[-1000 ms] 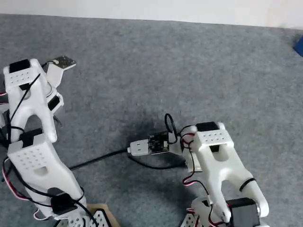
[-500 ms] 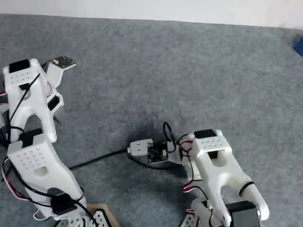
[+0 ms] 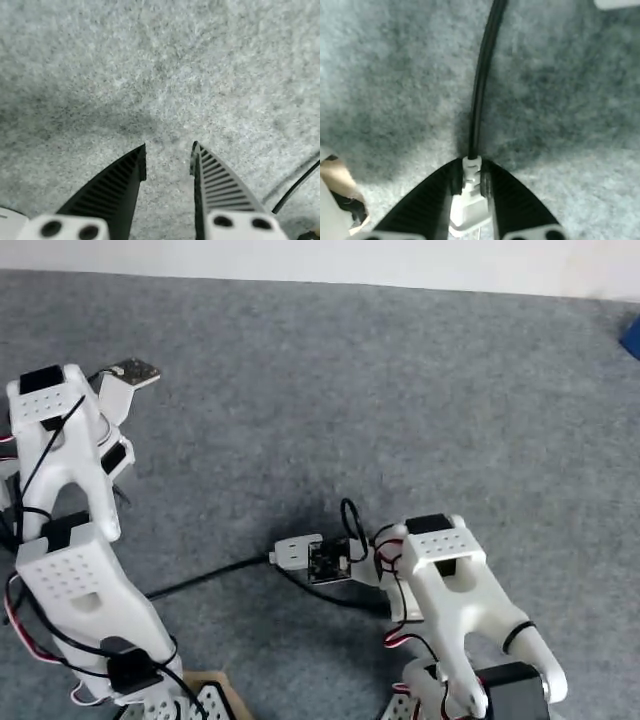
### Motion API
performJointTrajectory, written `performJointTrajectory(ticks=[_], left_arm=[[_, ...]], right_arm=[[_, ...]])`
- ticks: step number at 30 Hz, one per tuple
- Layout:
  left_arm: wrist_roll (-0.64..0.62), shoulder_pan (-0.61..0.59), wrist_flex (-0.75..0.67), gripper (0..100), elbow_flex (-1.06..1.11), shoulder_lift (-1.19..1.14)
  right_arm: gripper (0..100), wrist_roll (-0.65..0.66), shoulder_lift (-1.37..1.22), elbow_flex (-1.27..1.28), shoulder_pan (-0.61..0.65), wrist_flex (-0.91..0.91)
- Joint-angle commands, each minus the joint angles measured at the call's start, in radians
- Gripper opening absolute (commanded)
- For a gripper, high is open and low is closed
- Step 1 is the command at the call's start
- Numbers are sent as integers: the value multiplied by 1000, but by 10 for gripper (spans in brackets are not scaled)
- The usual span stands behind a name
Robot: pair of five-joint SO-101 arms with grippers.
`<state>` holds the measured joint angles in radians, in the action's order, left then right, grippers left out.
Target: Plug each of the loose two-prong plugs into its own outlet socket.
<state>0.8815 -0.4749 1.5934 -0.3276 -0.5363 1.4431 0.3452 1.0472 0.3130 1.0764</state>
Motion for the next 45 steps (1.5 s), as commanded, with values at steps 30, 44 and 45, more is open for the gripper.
performJointTrajectory(ticks=[30, 44, 45], left_arm=[[-292, 374, -574, 85, 954, 1121], [-293, 484, -427, 262, 1583, 2068], [-293, 495, -391, 272, 1609, 2124]], right_arm=[[6, -1498, -62, -885, 351, 222], [5, -1662, -245, -885, 171, 81], [5, -1662, -260, -888, 171, 81]])
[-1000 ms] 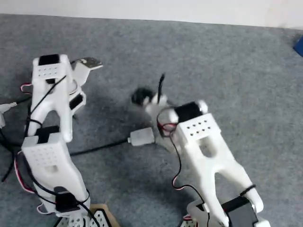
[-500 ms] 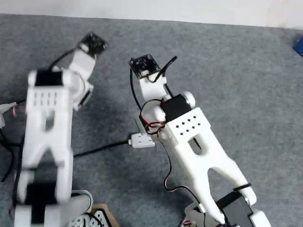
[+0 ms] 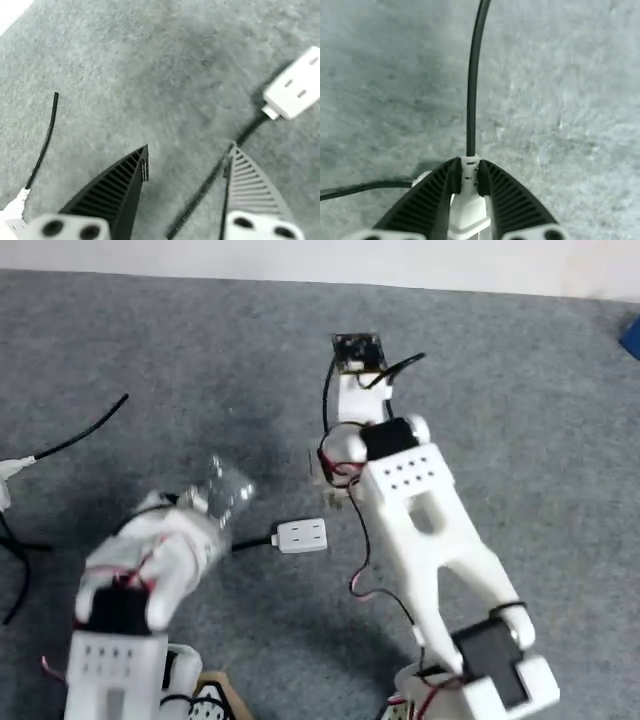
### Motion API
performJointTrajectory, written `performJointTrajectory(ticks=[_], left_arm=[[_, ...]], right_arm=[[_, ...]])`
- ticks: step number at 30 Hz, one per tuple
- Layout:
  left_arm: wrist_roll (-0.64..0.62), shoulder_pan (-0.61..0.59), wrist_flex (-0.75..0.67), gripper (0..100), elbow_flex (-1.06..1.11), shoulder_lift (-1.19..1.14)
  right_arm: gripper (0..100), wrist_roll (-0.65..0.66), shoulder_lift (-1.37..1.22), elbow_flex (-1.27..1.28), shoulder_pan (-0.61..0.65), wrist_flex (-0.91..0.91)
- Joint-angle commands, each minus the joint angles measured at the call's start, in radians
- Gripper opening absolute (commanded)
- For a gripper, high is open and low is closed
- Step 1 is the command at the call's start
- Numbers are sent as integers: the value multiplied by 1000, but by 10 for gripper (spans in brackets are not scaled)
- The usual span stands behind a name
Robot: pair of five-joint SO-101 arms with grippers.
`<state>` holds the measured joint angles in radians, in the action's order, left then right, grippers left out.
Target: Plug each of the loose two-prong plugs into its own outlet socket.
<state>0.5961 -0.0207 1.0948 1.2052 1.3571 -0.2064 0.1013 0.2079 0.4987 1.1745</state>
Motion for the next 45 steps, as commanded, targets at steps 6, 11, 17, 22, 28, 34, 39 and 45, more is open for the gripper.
performJointTrajectory(ticks=[6, 11, 17, 22, 28, 34, 39, 45], left_arm=[[-66, 168, 207, 347, 134, 481], [-193, 245, 103, 351, 134, 420], [-239, 240, -106, 351, 140, 314], [-272, 240, -255, 351, 140, 179], [-284, 239, -377, 349, 134, 28], [-284, 239, -451, 348, 122, -47], [-281, 237, -453, 348, 122, -101], [-282, 196, -499, 348, 124, -134]], right_arm=[[5, -12, -22, -113, 28, 51], [5, -32, -24, -87, 125, 51], [5, -41, -24, -28, 177, -4], [5, -41, -22, -16, 211, -12], [5, -41, -22, -12, 220, -10], [5, -41, -22, -12, 220, -8], [5, -31, 5, -56, 214, 79], [5, 43, 153, -127, 211, 246]])
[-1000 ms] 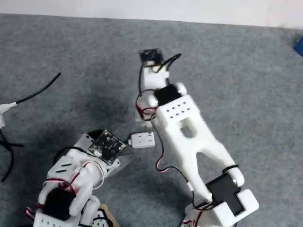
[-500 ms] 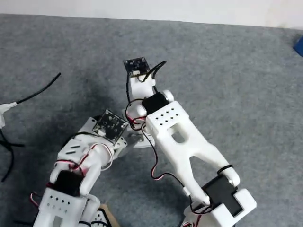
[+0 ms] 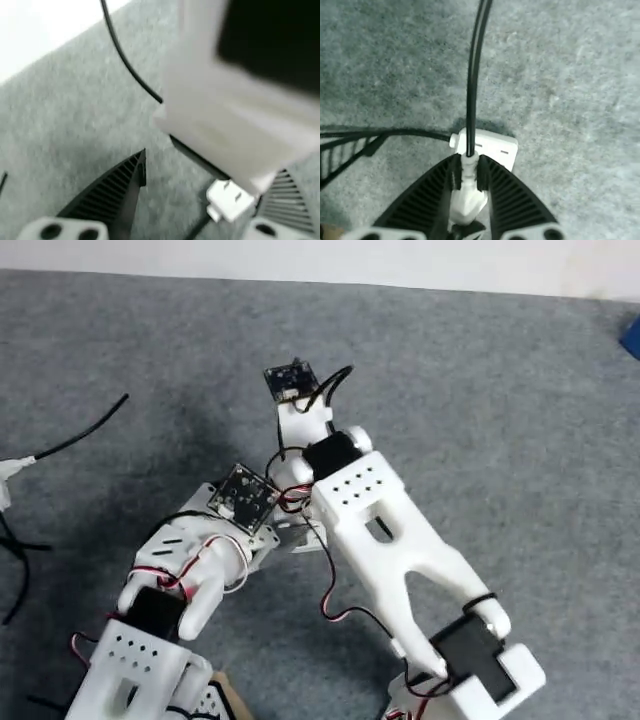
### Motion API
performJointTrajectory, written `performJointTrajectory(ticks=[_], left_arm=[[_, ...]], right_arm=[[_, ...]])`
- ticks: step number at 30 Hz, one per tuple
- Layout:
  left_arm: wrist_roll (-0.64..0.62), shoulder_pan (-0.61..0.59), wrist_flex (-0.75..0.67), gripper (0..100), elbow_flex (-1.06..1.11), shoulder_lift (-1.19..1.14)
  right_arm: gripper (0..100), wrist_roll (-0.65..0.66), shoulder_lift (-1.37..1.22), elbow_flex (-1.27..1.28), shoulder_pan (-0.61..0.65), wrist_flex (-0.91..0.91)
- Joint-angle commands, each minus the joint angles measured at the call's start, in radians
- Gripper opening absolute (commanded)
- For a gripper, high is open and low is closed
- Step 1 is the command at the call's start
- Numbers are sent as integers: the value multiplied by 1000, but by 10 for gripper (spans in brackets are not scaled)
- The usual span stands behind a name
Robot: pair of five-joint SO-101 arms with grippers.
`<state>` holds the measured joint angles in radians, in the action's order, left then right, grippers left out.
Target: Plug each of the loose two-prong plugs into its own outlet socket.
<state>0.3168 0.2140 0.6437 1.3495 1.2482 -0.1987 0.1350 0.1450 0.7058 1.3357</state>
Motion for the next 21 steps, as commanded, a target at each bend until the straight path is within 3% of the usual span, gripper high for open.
performJointTrajectory(ticks=[1, 9, 14, 21], left_arm=[[-3, -39, -49, 348, -21, -33], [-3, -42, -52, 348, -25, -65], [-3, -50, -44, 348, -24, -65], [-5, -226, -54, 348, -28, -71]], right_arm=[[5, 46, 140, -67, 2, 102], [5, 94, 182, -58, -73, 119], [5, 97, 183, 79, -105, 4], [5, 91, 193, 248, -120, -85]])
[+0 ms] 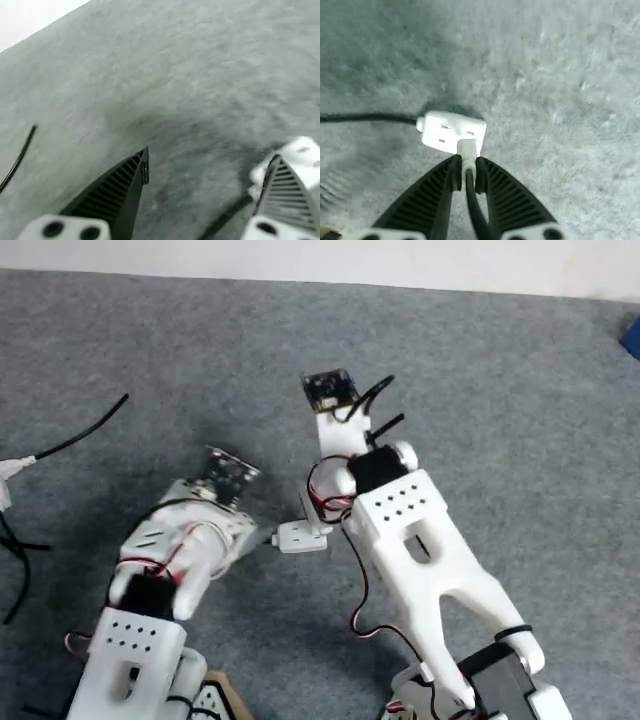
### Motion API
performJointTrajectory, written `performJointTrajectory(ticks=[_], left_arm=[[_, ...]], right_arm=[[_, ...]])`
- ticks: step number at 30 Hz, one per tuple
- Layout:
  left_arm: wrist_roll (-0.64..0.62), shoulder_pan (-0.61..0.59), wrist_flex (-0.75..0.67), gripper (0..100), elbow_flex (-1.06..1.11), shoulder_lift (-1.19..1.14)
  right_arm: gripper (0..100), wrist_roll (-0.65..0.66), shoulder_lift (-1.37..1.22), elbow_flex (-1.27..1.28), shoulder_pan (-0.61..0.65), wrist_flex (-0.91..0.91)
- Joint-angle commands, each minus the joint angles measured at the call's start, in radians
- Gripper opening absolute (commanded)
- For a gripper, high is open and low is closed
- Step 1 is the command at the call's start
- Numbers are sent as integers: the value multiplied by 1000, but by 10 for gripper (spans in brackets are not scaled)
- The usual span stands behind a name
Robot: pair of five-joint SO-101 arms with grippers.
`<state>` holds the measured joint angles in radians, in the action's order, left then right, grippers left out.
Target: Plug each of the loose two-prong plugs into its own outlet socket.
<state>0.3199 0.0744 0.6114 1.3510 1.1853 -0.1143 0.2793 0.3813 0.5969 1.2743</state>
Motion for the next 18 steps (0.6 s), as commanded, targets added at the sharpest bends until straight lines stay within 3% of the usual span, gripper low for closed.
performJointTrajectory(ticks=[1, 18], left_arm=[[-9, -104, -32, 348, -30, -10], [-52, -154, -61, 348, -28, -8]], right_arm=[[5, 3, 48, 16, -10, -28], [5, -17, 38, 68, -15, -139]])
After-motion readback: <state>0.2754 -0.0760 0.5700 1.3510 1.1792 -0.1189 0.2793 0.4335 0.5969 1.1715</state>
